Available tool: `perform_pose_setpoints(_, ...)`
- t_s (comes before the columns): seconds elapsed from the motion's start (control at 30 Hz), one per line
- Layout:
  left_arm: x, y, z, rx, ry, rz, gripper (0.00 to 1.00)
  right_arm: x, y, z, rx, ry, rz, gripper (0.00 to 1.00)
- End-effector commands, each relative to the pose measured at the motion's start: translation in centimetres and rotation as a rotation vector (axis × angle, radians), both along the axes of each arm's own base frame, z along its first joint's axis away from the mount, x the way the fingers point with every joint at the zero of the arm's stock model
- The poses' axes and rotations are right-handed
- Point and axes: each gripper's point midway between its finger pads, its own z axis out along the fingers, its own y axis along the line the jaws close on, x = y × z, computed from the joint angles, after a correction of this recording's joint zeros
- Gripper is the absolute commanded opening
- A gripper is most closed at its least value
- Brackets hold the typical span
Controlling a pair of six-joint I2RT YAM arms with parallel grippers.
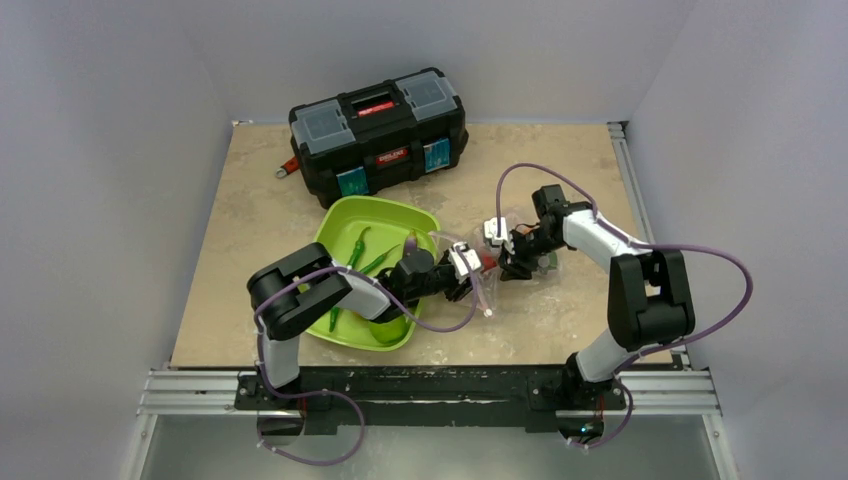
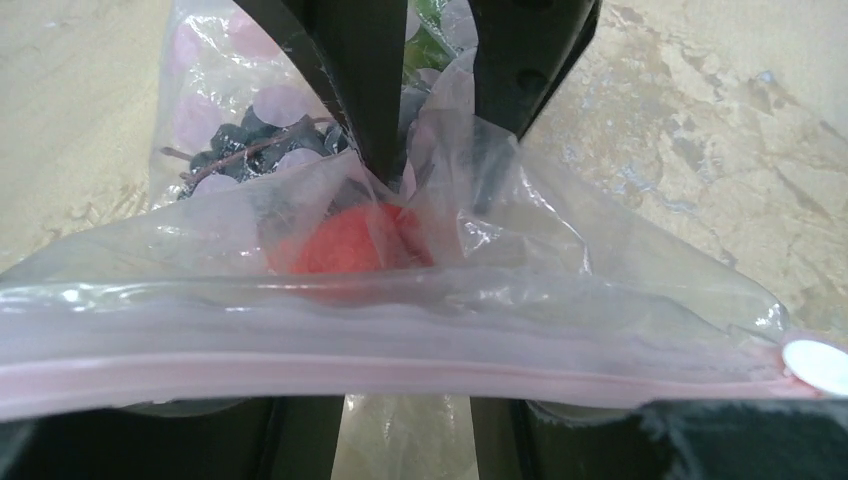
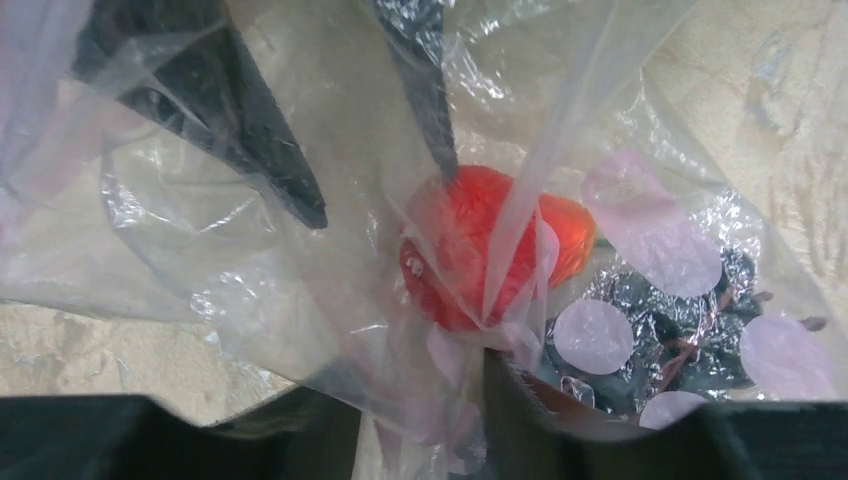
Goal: Open the zip-top bag and remove the fake food
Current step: Pick up the fake fruit from the zipper food storage bag.
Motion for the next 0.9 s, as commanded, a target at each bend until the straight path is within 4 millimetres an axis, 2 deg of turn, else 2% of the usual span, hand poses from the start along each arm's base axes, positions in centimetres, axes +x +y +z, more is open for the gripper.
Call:
perform_pose_setpoints(0.0,1.4,-0.8,2.7,-0.033,-0.141,0.009,0.43,0.9,0.5,1.6,0.036,-0.001,-0.026,0.53)
perform_pose_setpoints(0.07,1.7,-0.9,2.4,-0.008,-0.136,0.015,0.44,1.1,0.7,1.3,0.037,0.013,-0.029,0.60)
perform_pose_setpoints(0.17,2.0,-0.9,1.8,0.032,-0.123,0.019,0.46,0.9,1.2,1.3,0.054,0.069,0.000,0.61)
perform_pose_setpoints(0.37,2.2,-1.5,0.6,0.082,-0.091,0.004,0.50,-0.2,2.0,0.0,0.017,0.105,0.053,0.60)
perform_pose_setpoints(0.67,2.8,-1.9,-0.9,0.142,-0.056,0.012,0.57,-1.3,2.8,-0.2,0.044,0.219,0.084,0.36)
perform_pose_setpoints(0.87,3.6,-1.4,-2.6,0.184,-0.034,0.068,0.57,-1.5,3.0,-0.4,0.055,0.250,0.072,0.28)
